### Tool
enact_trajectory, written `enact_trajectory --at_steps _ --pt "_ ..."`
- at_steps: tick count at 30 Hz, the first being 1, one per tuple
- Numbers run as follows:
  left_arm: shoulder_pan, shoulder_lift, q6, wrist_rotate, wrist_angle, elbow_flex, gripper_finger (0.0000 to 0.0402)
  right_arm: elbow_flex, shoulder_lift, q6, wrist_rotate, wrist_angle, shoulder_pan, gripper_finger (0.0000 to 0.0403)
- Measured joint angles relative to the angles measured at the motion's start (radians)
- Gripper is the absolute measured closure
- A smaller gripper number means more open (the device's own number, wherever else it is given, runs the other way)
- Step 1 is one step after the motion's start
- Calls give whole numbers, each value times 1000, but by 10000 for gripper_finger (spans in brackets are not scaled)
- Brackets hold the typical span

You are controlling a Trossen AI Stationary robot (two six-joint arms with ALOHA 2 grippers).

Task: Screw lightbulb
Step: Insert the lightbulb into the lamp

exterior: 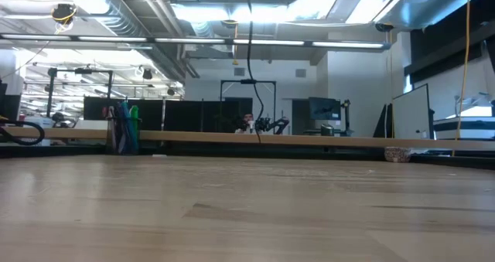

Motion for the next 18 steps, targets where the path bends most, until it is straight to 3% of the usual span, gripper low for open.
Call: enact_trajectory --at_steps 3,12,18 --pt "-1 0 12 45 2 0 238 0 -11 -48 -44 -9 18 325" --pt "2 -5 32 147 7 0 238 0 -25 -90 -47 58 54 172" --pt "0 -16 42 244 31 1 238 0 -25 -76 -118 23 52 126"
